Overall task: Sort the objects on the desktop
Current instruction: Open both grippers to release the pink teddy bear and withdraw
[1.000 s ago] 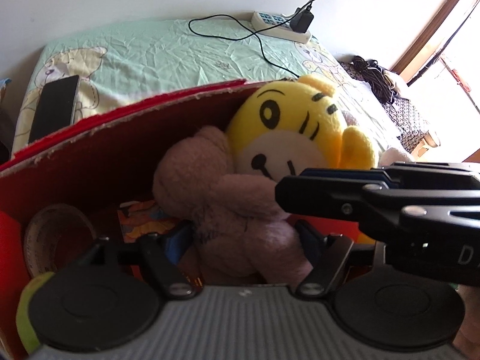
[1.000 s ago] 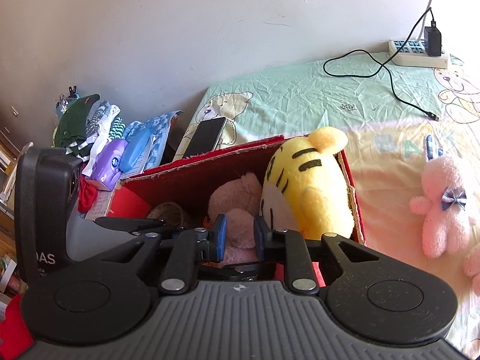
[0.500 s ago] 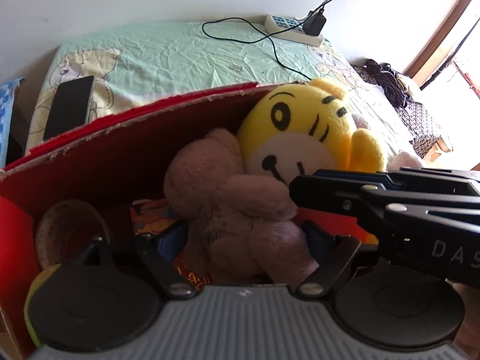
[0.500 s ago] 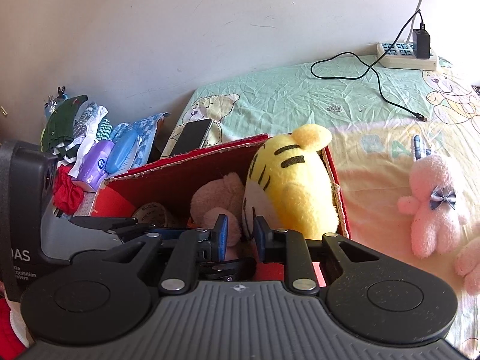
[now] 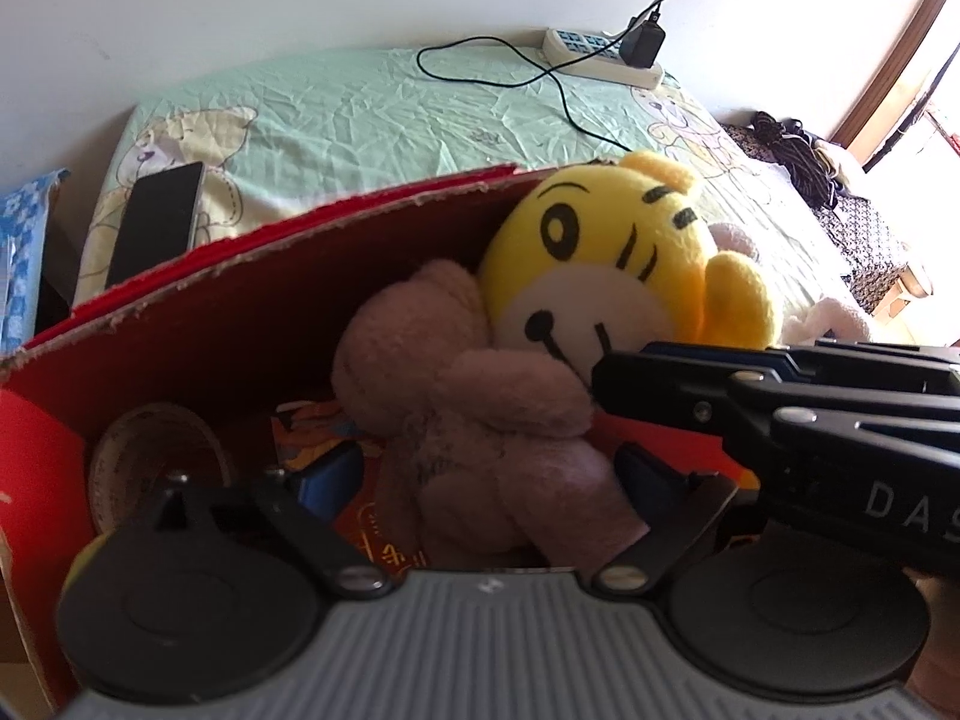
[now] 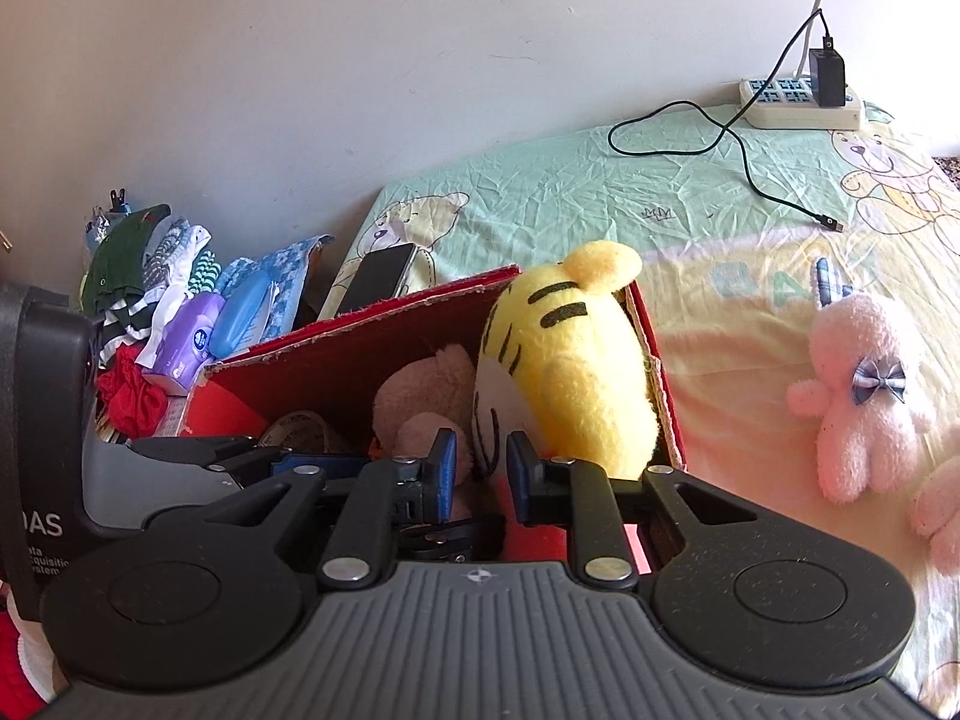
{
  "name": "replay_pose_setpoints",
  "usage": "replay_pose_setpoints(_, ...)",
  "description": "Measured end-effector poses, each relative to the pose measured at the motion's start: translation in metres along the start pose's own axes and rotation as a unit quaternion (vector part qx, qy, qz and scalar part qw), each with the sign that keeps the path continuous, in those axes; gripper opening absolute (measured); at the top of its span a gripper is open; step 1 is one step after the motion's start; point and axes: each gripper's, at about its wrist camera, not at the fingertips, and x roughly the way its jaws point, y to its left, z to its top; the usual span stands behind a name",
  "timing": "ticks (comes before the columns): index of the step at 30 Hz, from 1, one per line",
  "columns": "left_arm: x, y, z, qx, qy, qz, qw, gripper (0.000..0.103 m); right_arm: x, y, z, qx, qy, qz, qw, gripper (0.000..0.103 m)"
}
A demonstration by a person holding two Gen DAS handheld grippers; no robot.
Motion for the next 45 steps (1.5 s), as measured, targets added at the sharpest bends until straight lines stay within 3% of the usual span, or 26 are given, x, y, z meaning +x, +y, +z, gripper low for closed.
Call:
replay_pose_setpoints(23, -0.029, -0.019, -0.017, -0.012, -0.015, 0.029, 0.9994, 0.094, -0.025, -0.004, -0.014, 0.018, -0.011, -0.007, 1.000, 0.023)
replay_pose_setpoints(27, -0.034, -0.021, -0.022, -0.018, -0.021, 0.047, 0.9985, 0.094, -0.030, -0.005, -0.018, 0.020, -0.016, -0.003, 1.000, 0.023)
replay_pose_setpoints(45, -0.067, -0.033, -0.034, -0.015, -0.050, 0.110, 0.9925, 0.099, -0.050, -0.014, -0.037, 0.035, -0.081, 0.041, 0.995, 0.029)
